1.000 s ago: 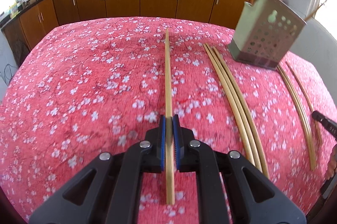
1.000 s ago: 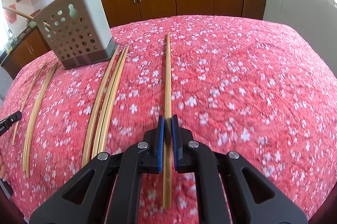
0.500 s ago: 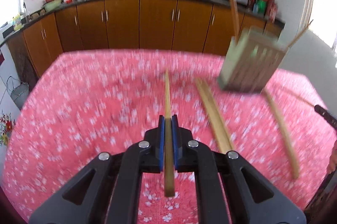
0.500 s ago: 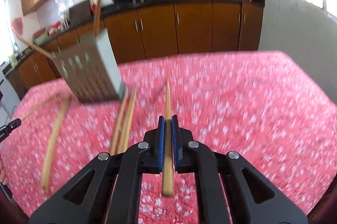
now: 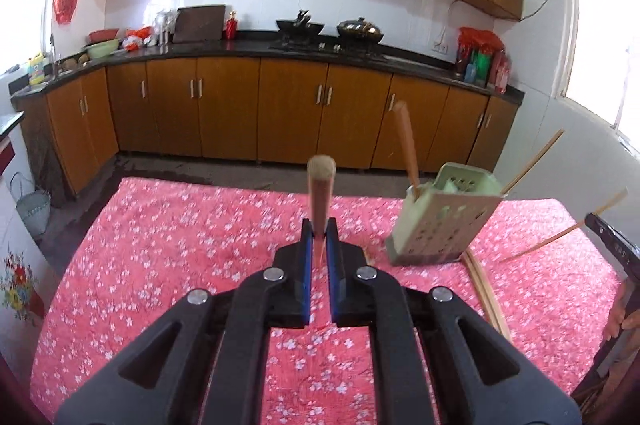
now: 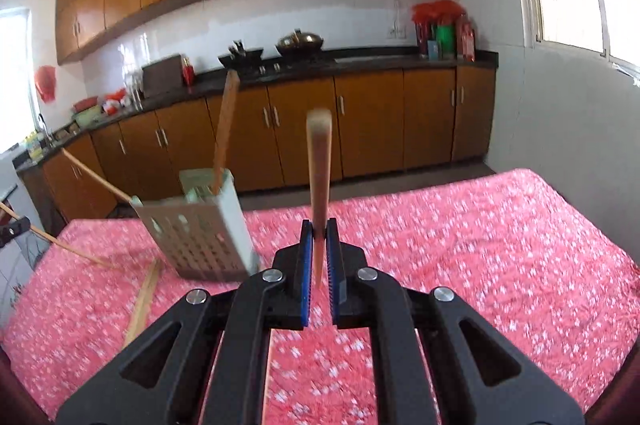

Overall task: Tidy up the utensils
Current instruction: 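Carry both chopsticks above the holder and lower them into it, both grippers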

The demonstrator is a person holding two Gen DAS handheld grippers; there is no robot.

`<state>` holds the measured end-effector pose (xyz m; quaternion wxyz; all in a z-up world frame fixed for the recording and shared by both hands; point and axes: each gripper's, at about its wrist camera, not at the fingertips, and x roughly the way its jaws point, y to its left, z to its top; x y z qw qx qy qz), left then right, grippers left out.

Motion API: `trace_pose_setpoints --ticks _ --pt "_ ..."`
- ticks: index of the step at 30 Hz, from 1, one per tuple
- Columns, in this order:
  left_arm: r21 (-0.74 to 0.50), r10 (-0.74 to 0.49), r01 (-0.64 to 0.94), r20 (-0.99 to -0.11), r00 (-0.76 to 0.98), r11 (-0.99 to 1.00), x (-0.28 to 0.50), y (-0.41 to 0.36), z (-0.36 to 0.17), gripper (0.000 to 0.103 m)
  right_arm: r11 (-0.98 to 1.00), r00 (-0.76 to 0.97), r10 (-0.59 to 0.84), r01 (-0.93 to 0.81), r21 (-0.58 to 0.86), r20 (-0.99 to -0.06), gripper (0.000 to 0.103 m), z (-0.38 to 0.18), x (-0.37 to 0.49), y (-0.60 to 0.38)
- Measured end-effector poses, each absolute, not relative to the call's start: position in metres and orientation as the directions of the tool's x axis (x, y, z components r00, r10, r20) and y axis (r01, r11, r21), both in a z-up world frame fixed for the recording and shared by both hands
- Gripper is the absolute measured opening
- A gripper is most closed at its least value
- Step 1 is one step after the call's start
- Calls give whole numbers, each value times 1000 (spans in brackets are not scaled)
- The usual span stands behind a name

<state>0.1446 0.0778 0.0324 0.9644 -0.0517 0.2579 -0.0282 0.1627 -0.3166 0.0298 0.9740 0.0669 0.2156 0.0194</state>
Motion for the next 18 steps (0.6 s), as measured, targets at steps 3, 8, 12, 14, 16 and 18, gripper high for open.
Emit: trace_pose_setpoints --ticks 3,8,12,14,16,18 --pt "-114 -114 69 -465 878 991 139 73 54 8 983 922 122 -60 176 -367 8 58 162 -315" --pt "-128 -194 154 -413 890 980 129 56 95 8 966 946 210 -161 204 -247 8 108 154 -301" --pt "-127 -238 206 -360 902 970 129 36 123 8 961 959 229 -196 195 -168 8 129 155 -284" --pt "-124 -248 218 -338 908 968 136 24 134 8 961 963 227 -197 193 -147 8 132 160 -279" --pt "-132 -260 228 -324 910 965 145 15 141 8 965 970 214 -190 182 -119 8 134 169 -272" --pt "-135 -260 228 -313 913 964 156 5 146 8 967 974 203 -182 180 -106 8 132 177 -268"
